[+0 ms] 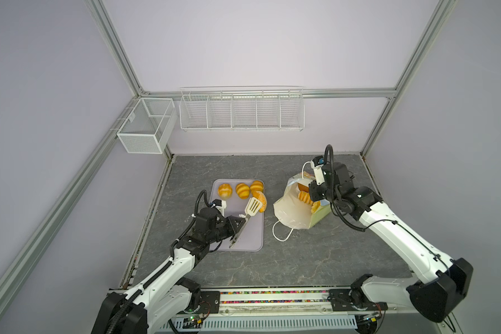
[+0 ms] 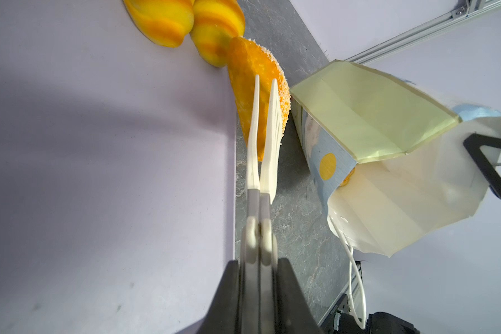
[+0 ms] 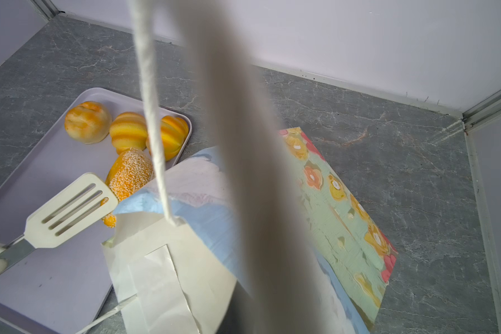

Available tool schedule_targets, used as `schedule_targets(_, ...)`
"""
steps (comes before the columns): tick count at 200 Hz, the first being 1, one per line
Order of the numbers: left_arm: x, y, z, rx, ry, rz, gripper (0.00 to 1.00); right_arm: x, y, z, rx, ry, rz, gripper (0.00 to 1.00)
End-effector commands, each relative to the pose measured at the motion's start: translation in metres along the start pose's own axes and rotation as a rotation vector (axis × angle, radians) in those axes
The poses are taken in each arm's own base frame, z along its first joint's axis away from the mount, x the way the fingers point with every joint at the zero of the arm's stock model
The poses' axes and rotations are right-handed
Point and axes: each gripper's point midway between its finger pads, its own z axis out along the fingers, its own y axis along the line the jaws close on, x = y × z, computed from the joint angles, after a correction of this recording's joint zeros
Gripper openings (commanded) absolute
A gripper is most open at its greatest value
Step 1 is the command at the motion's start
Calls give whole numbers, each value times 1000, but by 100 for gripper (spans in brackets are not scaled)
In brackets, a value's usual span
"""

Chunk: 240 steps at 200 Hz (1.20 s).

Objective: Take the fake bread out of the paper bag
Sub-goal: 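Lower the sugared bun onto the tray beside the striped breads and open tongs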

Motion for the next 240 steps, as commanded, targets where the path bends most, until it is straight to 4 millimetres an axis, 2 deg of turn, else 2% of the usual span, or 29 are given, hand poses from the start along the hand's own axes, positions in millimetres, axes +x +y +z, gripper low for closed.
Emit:
schedule_targets(1, -6, -17, 1, 104, 6, 9, 0, 9, -2, 2, 10, 26, 4, 6)
schedule_targets(56, -6, 5, 9, 46, 21, -49, 0, 9, -3, 2, 16, 28, -1, 7)
schedule_targets(103, -3, 32, 9, -38, 37, -117, 0, 9, -3, 3, 16, 28, -3, 6)
schedule_targets(144, -4, 44, 7, -97, 36, -128, 0, 10, -4, 4, 20, 31, -5, 7)
schedule_targets(199, -10, 45, -3, -163, 26, -98, 22, 10, -5, 2, 27, 29, -9, 7)
schedule_targets(240, -13, 46, -12, -205, 16, -81, 31, 9, -6, 1, 31, 26, -12, 7)
